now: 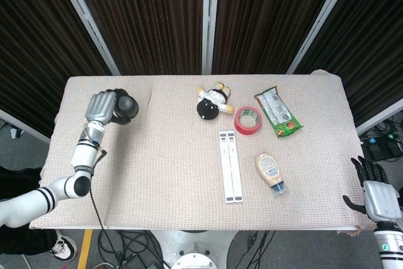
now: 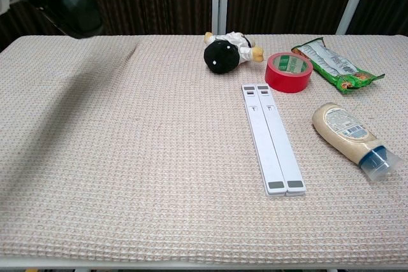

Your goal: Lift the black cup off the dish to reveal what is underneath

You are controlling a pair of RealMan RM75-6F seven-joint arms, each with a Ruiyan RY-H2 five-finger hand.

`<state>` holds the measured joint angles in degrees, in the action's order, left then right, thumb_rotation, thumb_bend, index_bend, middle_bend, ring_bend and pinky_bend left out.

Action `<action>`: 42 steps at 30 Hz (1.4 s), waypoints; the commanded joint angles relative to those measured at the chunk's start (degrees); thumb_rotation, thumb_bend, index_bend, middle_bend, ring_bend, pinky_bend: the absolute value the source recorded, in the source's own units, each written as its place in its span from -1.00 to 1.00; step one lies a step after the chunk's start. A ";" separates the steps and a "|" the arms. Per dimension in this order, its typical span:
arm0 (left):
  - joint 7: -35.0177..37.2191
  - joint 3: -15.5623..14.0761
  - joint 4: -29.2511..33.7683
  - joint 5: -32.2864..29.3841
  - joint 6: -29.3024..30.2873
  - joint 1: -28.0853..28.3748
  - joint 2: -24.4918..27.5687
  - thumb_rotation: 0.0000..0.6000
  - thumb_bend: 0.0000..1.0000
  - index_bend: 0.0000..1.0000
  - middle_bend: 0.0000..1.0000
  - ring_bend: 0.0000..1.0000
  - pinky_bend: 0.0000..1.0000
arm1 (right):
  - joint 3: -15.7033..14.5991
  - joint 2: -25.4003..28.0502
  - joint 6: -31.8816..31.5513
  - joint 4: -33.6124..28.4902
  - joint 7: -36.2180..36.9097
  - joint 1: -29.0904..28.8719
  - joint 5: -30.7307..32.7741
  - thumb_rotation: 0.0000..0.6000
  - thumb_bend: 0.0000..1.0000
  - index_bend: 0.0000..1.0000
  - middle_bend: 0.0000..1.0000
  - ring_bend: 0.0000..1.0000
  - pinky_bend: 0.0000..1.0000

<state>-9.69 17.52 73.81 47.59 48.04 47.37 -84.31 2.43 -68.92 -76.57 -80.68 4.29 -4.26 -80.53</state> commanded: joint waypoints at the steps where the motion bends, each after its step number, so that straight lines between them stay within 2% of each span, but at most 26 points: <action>1: 7.53 -4.75 31.42 18.21 -4.56 -3.67 3.81 1.00 -0.58 -0.20 -0.08 -0.43 -0.41 | -0.02 -0.02 0.26 0.16 0.12 -0.04 0.13 1.00 -0.74 -1.00 -1.00 -1.00 -1.00; 4: 10.08 -3.74 28.79 17.70 -4.32 -3.52 4.19 1.00 -0.58 -0.20 -0.07 -0.43 -0.41 | -0.04 -0.16 0.58 0.57 0.42 -0.06 0.31 1.00 -0.74 -1.00 -1.00 -1.00 -1.00; 8: 9.91 -1.23 17.74 10.25 -3.51 -2.17 3.12 1.00 -0.58 -0.19 -0.07 -0.42 -0.40 | 0.08 -0.42 1.05 1.00 0.49 -0.24 0.62 1.00 -0.74 -1.00 -1.00 -1.00 -1.00; 14: 2.01 0.39 -1.27 2.13 0.40 1.09 -1.04 1.00 -0.58 -0.19 -0.07 -0.42 -0.40 | 0.19 -0.24 0.60 0.60 0.24 -0.11 0.57 1.00 -0.74 -1.00 -1.00 -1.00 -1.00; 17: -0.11 0.85 -5.19 0.79 2.68 1.40 -2.38 1.00 -0.58 -0.19 -0.07 -0.42 -0.40 | 0.28 -0.10 0.40 0.46 0.28 -0.05 0.58 1.00 -0.74 -1.00 -1.00 -1.00 -1.00; 20: 0.12 0.08 -3.52 2.67 4.14 0.49 -2.03 1.00 -0.58 -0.19 -0.07 -0.42 -0.40 | 0.29 -0.13 0.62 0.55 0.31 -0.10 0.70 1.00 -0.74 -1.00 -1.00 -1.00 -1.00; 26: 3.94 -3.04 7.61 8.63 5.90 -2.65 -1.51 1.00 -0.58 -0.19 -0.07 -0.42 -0.40 | 0.11 -0.21 0.57 0.44 0.14 -0.15 0.29 1.00 -0.74 -1.00 -1.00 -1.00 -1.00; 29: 6.21 -6.07 14.76 14.36 7.76 -4.63 -2.51 1.00 -0.58 -0.19 -0.07 -0.42 -0.41 | 0.30 -0.03 0.20 0.05 -0.14 -0.16 0.23 1.00 -0.74 -1.00 -1.00 -1.00 -1.00; 32: 7.70 -8.49 18.00 18.81 9.25 -5.84 -4.61 1.00 -0.58 -0.19 -0.07 -0.42 -0.41 | 0.33 0.22 0.08 -0.48 -0.33 -0.20 0.09 1.00 -0.74 -1.00 -1.00 -1.00 -1.00; 35: 8.36 -9.28 17.93 19.89 9.27 -6.21 -6.34 1.00 -0.58 -0.19 -0.07 -0.42 -0.41 | 0.39 0.57 -0.31 -1.16 -0.58 -0.20 -0.20 1.00 -0.74 -1.00 -1.00 -1.00 -1.00; 42: 8.22 -9.42 12.21 18.97 9.75 -7.19 -9.81 1.00 -0.58 -0.19 -0.07 -0.42 -0.41 | 1.19 2.20 -2.80 -4.60 -1.92 -0.54 -2.09 1.00 -0.74 -1.00 -1.00 -1.00 -1.00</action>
<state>-2.25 8.97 89.14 66.72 57.16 41.23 -92.00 3.35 -67.18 -78.80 -84.56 2.89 -4.65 -82.13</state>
